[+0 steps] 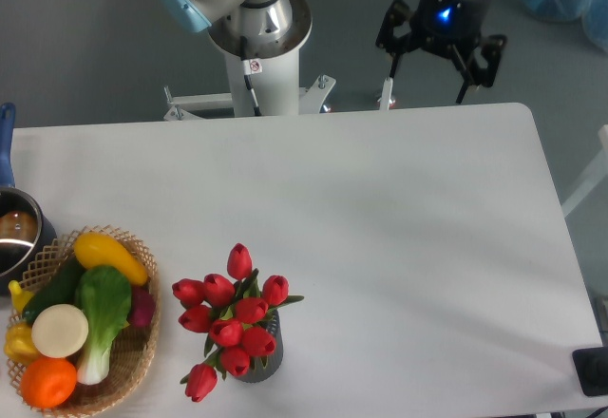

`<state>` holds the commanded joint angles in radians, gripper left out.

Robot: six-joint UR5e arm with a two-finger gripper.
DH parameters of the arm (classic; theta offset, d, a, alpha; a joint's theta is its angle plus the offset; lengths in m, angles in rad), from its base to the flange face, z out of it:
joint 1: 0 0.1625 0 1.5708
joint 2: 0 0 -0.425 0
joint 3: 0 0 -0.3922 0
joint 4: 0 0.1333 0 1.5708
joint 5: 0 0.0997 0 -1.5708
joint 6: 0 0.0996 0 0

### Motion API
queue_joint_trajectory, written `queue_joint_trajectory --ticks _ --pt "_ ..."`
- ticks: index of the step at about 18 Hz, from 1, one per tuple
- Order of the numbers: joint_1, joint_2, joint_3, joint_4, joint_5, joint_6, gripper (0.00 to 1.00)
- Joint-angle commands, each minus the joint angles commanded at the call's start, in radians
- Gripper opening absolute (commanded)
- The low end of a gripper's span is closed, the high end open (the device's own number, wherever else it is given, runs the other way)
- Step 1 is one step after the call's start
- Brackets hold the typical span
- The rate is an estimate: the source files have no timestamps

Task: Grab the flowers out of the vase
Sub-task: 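Move the open gripper down and toward the red tulip bouquet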

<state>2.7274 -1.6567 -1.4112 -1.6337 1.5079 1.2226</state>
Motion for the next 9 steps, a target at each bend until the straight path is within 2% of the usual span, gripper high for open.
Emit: queue_joint_trajectory --ticks 6,9 --pt "-0.014 -0.006 -0.003 -0.002 0.002 -0.002 1.0" --pt "-0.023 -0.014 -0.005 -0.002 0.002 -0.046 1.0"
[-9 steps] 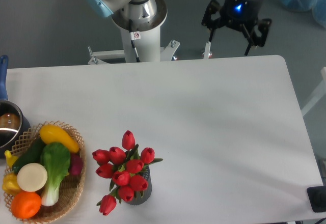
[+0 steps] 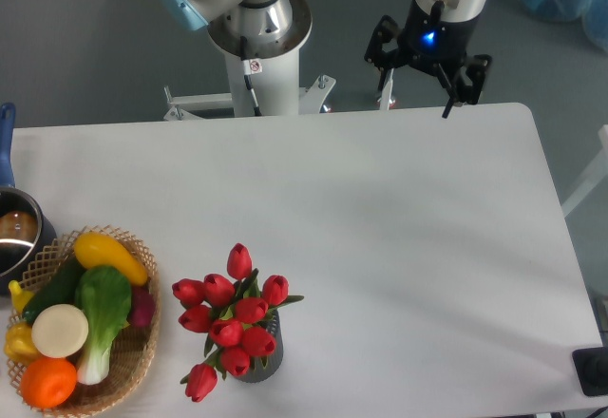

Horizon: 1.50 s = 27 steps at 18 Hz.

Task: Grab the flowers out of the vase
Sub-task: 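Move the open gripper down and toward the red tulip bouquet, then lower the open gripper over the tulip stems above the grey vase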

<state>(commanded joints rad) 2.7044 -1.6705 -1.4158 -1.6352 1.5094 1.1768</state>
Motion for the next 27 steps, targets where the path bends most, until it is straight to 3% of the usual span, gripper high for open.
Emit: queue_joint_trajectory --ticks 7,9,12,13,15,19,23,27 --pt "-0.014 0.003 -0.061 0.012 -0.014 -0.134 1.0" --pt "-0.034 0.012 -0.109 0.119 -0.015 -0.135 1.0" --pt "-0.075 0.041 -0.247 0.386 -0.034 -0.147 1.0" --pt "-0.075 0.051 -0.28 0.446 -0.041 -0.166 1.0" --pt "-0.077 0.052 -0.305 0.489 -0.069 -0.201 1.0" --pt "-0.078 0.054 -0.324 0.505 -0.126 -0.201 1.0" --pt "-0.089 0.072 -0.406 0.693 -0.23 -0.206 1.0" --pt "-0.091 0.061 -0.411 0.716 -0.429 -0.278 1.0"
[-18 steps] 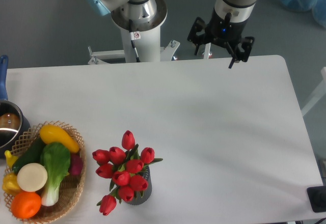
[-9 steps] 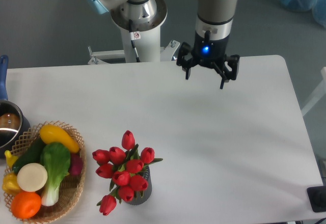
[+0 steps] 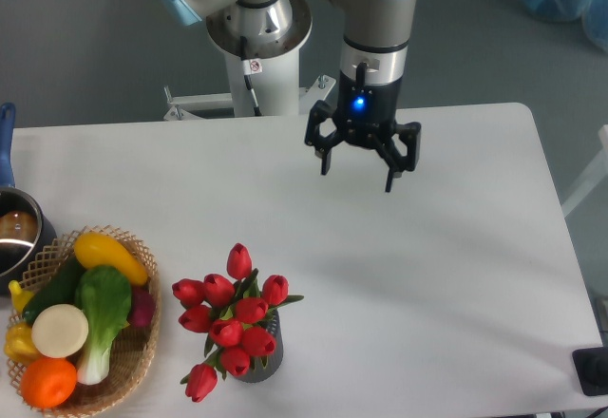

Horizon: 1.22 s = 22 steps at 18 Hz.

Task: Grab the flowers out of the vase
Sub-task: 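Lower the open gripper over the tulip stems above the grey vase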

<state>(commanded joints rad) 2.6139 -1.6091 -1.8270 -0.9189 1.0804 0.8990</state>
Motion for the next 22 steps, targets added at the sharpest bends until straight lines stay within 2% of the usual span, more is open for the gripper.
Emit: queue_joint_trajectory --ticks 4,6,9,11,13,15,22 --pt "-0.03 -0.07 0.029 0.018 -0.071 0.0 1.0" --pt "-0.063 -0.138 0.058 0.057 -0.188 0.003 1.0" --pt "-0.063 -0.218 0.097 0.063 -0.338 0.009 1.0" --pt "-0.067 -0.235 0.109 0.066 -0.378 0.032 1.0" --pt "-0.067 -0.252 0.106 0.066 -0.443 0.095 1.0" --pt "-0.067 -0.281 0.112 0.067 -0.458 0.173 1.0" --pt "-0.069 -0.304 0.127 0.066 -0.505 0.182 1.0"
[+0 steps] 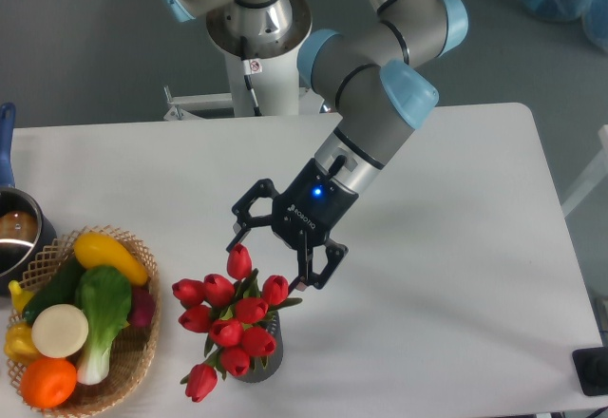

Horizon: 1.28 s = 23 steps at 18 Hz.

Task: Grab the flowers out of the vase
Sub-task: 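Lower the open gripper over the tulip stems above the grey vase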

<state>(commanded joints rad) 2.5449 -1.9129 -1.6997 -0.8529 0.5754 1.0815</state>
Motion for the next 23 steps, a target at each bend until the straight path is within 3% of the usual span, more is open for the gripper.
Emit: queue_joint_trajectory --ticks 8,16,23 --pt "-0.005 -0.029 0.0 0.002 -0.012 0.003 1.0" --pt "0.006 -0.023 0.009 0.006 -0.011 -0.005 1.0" --pt "0.002 -0.069 0.089 0.014 -0.009 -0.032 1.0"
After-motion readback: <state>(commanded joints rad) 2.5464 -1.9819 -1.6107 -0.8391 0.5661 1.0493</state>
